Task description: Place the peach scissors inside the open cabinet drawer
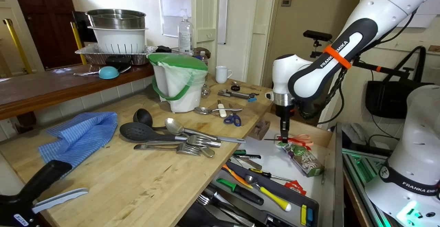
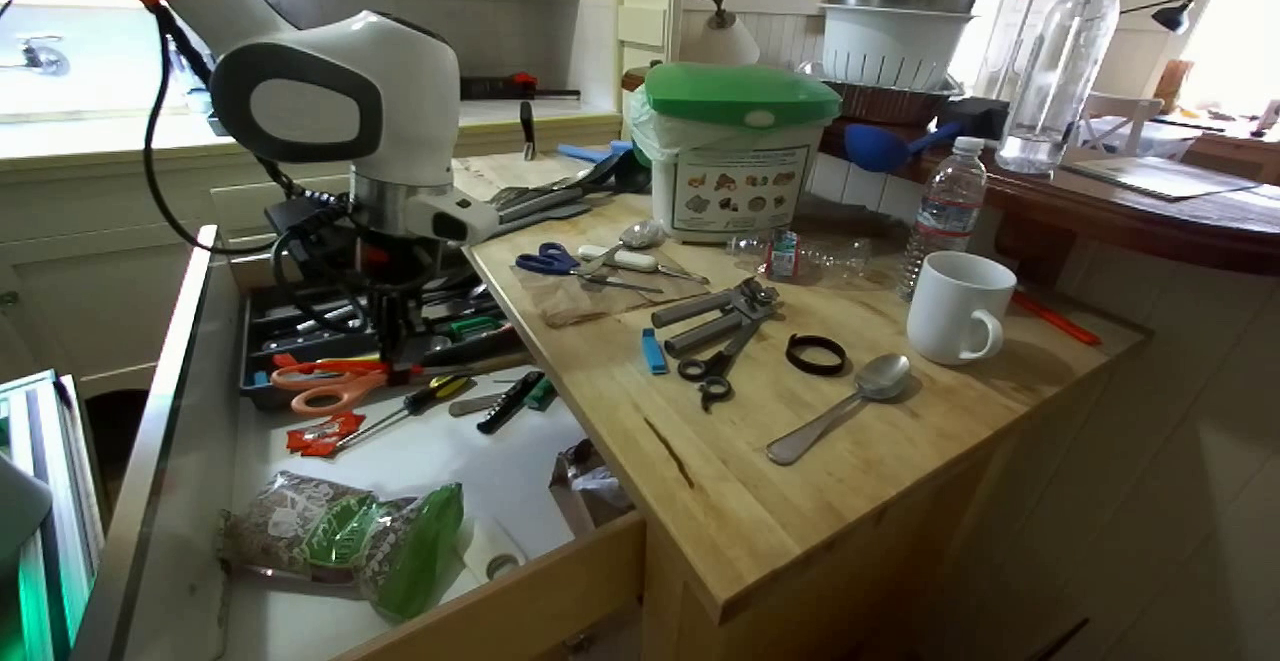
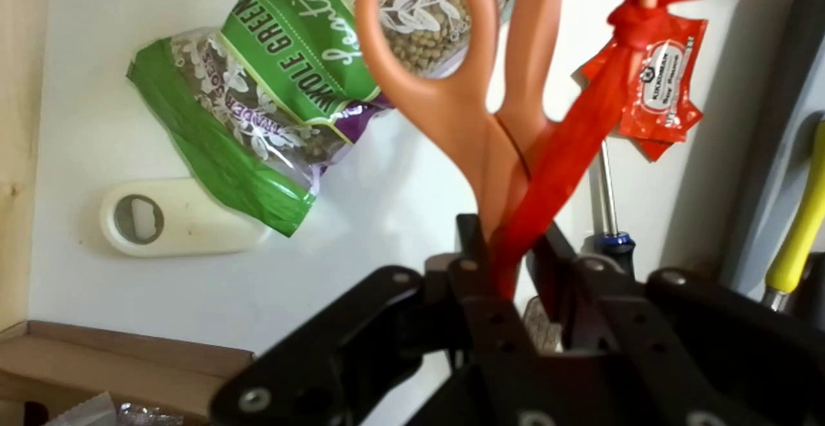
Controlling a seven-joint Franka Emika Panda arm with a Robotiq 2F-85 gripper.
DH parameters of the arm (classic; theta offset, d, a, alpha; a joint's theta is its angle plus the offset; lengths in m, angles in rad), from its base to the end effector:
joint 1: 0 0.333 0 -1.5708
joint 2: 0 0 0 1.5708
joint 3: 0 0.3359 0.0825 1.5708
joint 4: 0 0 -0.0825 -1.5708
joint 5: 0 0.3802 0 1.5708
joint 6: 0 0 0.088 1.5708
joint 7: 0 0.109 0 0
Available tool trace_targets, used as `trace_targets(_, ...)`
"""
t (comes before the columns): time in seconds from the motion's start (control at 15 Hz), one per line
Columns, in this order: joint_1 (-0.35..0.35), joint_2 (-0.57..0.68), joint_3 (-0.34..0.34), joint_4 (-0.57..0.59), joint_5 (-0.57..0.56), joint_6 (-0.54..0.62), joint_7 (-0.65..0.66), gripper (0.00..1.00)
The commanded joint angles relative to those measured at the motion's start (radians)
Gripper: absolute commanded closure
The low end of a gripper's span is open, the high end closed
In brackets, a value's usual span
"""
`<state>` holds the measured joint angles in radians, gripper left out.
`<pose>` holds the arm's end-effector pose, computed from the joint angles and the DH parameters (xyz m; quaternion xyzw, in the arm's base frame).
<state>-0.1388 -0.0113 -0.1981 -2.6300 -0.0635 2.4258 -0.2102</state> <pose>0.3827 -0.1342 0.2577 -0.9945 0.0371 0.0974 0.0094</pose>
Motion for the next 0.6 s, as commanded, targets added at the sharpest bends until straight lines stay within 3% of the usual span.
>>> trace_targets(0.0, -0.009, 0.005, 0.015, -0.016, -0.067, 0.055, -0.013, 0.94)
trace_targets(0.53, -0.004, 0.093, 0.007, -0.034, -0.197, 0.266, 0.302, 0.94)
